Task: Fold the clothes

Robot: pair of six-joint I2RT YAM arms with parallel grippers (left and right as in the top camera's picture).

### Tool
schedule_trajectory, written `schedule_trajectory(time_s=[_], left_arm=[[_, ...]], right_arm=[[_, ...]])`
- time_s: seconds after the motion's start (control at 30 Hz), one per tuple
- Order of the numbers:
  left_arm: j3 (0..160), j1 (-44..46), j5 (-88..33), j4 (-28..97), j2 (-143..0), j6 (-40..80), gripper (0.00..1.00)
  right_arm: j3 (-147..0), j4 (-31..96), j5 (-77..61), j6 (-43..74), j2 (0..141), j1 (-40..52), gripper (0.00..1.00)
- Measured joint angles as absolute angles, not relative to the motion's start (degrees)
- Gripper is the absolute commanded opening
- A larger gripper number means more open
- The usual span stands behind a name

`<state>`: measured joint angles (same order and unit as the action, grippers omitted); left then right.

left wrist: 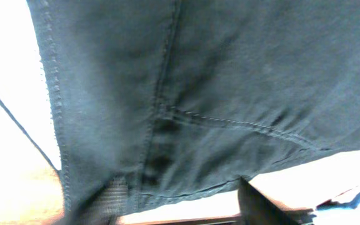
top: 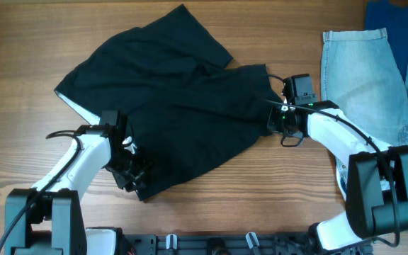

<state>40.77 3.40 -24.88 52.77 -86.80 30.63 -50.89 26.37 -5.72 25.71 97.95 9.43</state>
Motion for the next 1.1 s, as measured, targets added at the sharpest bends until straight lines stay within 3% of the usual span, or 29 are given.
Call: schedule_trajectory(time_s=[0.07,0.27,0.5,0.63,0.7,0.77,0.9,0.97,1.0,1.1], left_arm=[[40.75,3.38,-24.62,53.67,-86.80,30.65,0.21],[40.66,3.40,-23.35,56.36,-86.80,30.63,0.09],[40.66,3.38,-23.16,56.64,-86.80,30.68,0.08],[40.66,3.40,-22.06,56.80,-86.80,30.68,0.05],[40.66,3.38,-21.02,56.82,-86.80,30.65,0.04],[40.66,3.18,-20.60,56.75,-86.80,30.68,0.04],[40.62,0.64,-19.92,55.64,-86.80,30.68,0.04],[40.60,-1.04,-19.73,54.37,-86.80,30.70,0.04],[40.60,-1.67,-19.55,53.74,-86.80,30.70,0.04],[40.58,-2.76,-19.35,51.44,-86.80,30.70,0.04]], right_arm=[[-51.16,29.76,-5.67,26.44,97.95,9.43,0.04],[-52.01,51.03,-5.06,33.15,97.93,9.26,0.11],[-51.90,59.02,-5.67,34.89,97.80,9.26,0.18],[-51.79,59.68,-7.14,35.07,92.42,9.26,0.27],[-51.75,58.98,-7.18,35.29,86.98,9.26,0.33],[-51.68,55.79,-6.85,35.20,80.84,9.26,0.50],[-51.53,37.63,-8.67,28.53,73.23,9.17,0.53],[-52.25,31.62,-11.94,24.45,72.53,9.17,0.58],[-53.25,29.78,-14.57,21.98,74.19,9.17,0.70],[-56.88,28.60,-16.73,19.11,80.62,9.17,0.77]])
